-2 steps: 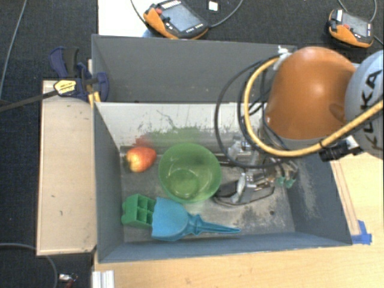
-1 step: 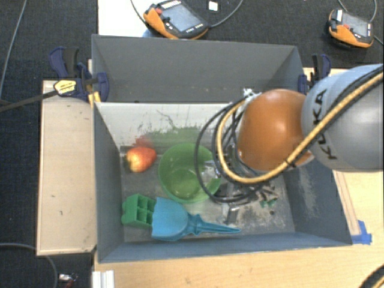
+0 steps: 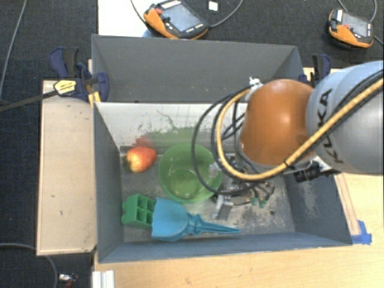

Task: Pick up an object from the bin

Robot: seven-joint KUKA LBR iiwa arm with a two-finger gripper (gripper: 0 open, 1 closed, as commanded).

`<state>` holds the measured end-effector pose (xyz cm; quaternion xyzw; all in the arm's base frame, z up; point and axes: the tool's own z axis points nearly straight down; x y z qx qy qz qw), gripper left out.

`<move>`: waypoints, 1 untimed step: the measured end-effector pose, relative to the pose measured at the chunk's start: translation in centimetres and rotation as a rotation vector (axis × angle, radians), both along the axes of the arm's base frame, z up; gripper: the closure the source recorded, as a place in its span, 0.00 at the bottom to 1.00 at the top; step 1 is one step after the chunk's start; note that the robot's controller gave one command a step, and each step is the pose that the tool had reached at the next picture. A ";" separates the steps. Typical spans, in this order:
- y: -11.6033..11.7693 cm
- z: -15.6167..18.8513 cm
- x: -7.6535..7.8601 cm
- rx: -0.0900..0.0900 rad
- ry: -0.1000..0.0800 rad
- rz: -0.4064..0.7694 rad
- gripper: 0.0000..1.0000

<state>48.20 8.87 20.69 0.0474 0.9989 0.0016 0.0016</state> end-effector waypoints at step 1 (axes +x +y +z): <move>-0.2 -8.9 1.9 -0.001 -0.006 0.243 0.00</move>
Offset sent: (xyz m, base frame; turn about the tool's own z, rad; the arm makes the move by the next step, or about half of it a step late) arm -0.0032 -0.0017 -0.0010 0.0790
